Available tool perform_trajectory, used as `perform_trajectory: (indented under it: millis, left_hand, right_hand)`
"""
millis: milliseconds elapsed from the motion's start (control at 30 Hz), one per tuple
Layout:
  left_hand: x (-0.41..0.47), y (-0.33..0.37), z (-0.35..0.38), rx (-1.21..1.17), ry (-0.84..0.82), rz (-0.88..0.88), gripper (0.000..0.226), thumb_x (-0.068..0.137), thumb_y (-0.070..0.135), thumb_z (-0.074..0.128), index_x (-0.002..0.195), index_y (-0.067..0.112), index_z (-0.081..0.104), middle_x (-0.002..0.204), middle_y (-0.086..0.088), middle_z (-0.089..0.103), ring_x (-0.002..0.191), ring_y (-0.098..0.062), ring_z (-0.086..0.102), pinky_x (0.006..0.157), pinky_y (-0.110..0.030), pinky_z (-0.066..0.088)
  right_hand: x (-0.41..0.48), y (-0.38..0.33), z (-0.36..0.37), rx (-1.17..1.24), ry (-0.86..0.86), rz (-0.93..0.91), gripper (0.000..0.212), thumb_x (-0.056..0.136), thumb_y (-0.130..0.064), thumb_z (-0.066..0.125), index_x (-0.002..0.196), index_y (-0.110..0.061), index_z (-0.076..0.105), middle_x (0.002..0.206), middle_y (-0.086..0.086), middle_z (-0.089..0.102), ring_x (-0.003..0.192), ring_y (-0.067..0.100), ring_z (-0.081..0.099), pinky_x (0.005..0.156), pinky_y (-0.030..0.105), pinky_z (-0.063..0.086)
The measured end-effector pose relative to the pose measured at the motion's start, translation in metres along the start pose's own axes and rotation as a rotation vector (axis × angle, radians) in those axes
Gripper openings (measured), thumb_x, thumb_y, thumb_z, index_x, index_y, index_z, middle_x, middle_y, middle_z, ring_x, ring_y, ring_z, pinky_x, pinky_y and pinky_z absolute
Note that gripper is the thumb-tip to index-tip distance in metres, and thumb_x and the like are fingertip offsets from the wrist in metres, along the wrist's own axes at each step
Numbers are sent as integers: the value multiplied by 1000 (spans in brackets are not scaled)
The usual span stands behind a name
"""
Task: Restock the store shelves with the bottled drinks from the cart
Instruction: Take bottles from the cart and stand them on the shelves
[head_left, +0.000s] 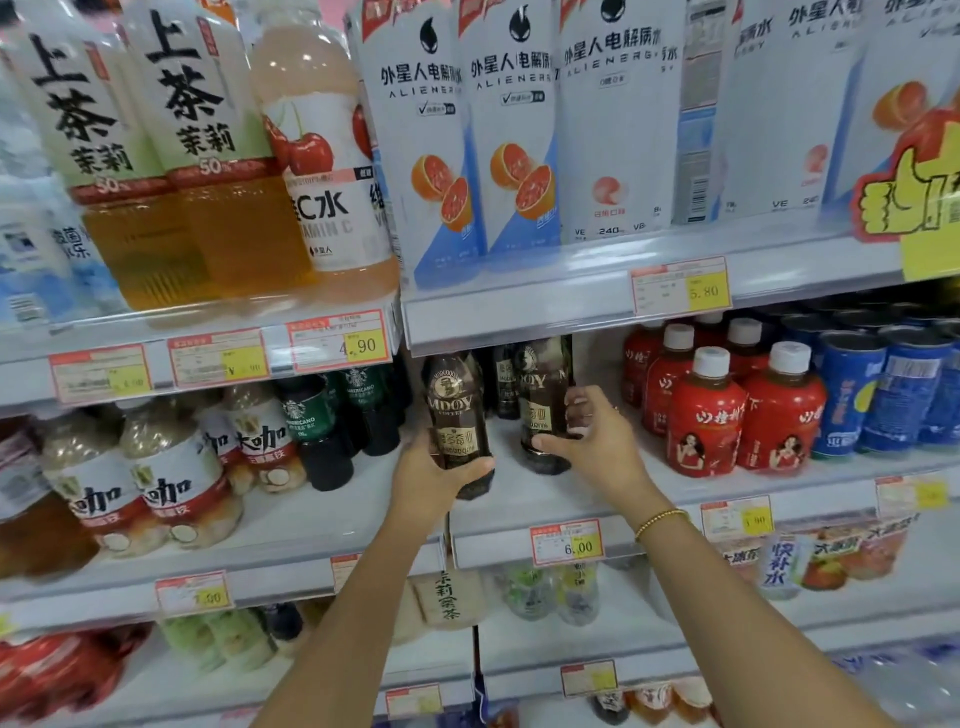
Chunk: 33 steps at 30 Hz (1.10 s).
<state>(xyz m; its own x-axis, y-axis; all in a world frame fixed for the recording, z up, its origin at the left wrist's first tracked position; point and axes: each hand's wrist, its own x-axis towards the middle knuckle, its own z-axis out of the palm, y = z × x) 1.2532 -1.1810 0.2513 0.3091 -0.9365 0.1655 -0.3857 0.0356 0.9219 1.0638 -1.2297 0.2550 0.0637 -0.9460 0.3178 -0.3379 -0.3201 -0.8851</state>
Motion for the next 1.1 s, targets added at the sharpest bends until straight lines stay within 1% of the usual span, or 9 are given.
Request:
perform_trajectory:
  millis: [67, 167, 267, 400, 533, 633, 700, 867, 1100]
  left_hand:
    - [0, -3, -2, 10, 51, -14, 57, 64, 15, 84, 109, 15, 51, 100, -2, 66, 88, -19, 64, 72, -24, 52]
    - [4, 0, -3, -21, 80, -7, 56, 64, 8, 83, 111, 8, 52, 95, -3, 64, 81, -15, 62, 59, -11, 47]
    - [15, 0, 2, -65, 101, -15, 55, 65, 5, 82, 112, 6, 54, 96, -4, 64, 83, -16, 62, 64, -15, 47]
    - [32, -3, 6, -72, 42, -26, 53, 67, 4, 80, 110, 10, 50, 109, -11, 65, 94, -21, 63, 88, -36, 52]
    - [40, -11, 1, -19, -39, -40, 55, 73, -4, 74, 122, -1, 50, 121, -19, 59, 100, -23, 58, 94, -34, 47]
    - [46, -11, 2, -19, 5, -40, 56, 69, -1, 78, 119, -1, 52, 116, -21, 61, 100, -32, 61, 88, -33, 48]
    - [47, -9, 5, 17, 52, -31, 57, 68, 4, 80, 118, 0, 52, 108, -13, 62, 95, -26, 61, 84, -30, 48]
    - [52, -4, 9, 85, 155, 11, 51, 71, 12, 80, 113, 1, 55, 97, -2, 55, 91, -14, 54, 76, -22, 42]
    - [60, -6, 4, 41, 129, -6, 52, 67, 6, 81, 111, 0, 55, 96, -7, 56, 88, -20, 56, 80, -31, 49]
  right_hand:
    - [5, 1, -1, 63, -58, 25, 60, 68, -10, 80, 120, -13, 50, 108, 3, 61, 95, 14, 59, 80, 22, 46]
    - [14, 4, -3, 139, -171, 55, 60, 73, -2, 75, 126, -12, 49, 114, 6, 59, 105, 18, 58, 88, 27, 45]
    - [24, 6, -1, 148, -240, 78, 53, 78, 0, 70, 126, -9, 52, 108, 3, 60, 105, 21, 60, 91, 32, 51]
    - [35, 10, 13, 126, -171, 158, 41, 80, 1, 67, 119, 2, 54, 98, 11, 61, 95, 23, 61, 89, 38, 53]
    - [43, 19, 25, 46, -160, 172, 52, 68, -9, 81, 114, -3, 57, 72, -9, 57, 67, 0, 58, 60, 9, 43]
    - [51, 18, 29, -30, -158, 159, 53, 66, -15, 83, 113, -6, 60, 92, -2, 66, 87, 12, 61, 76, 18, 47]
    - [54, 16, 32, -56, -166, 143, 52, 67, -16, 82, 114, -7, 61, 105, 3, 67, 92, 14, 61, 83, 23, 46]
    - [57, 18, 34, -31, -188, 110, 43, 70, -13, 79, 111, -12, 66, 109, 7, 70, 90, 13, 61, 90, 28, 48]
    - [48, 16, 32, 55, -213, 87, 41, 75, -5, 74, 115, -10, 65, 110, 7, 69, 92, 11, 61, 89, 23, 44]
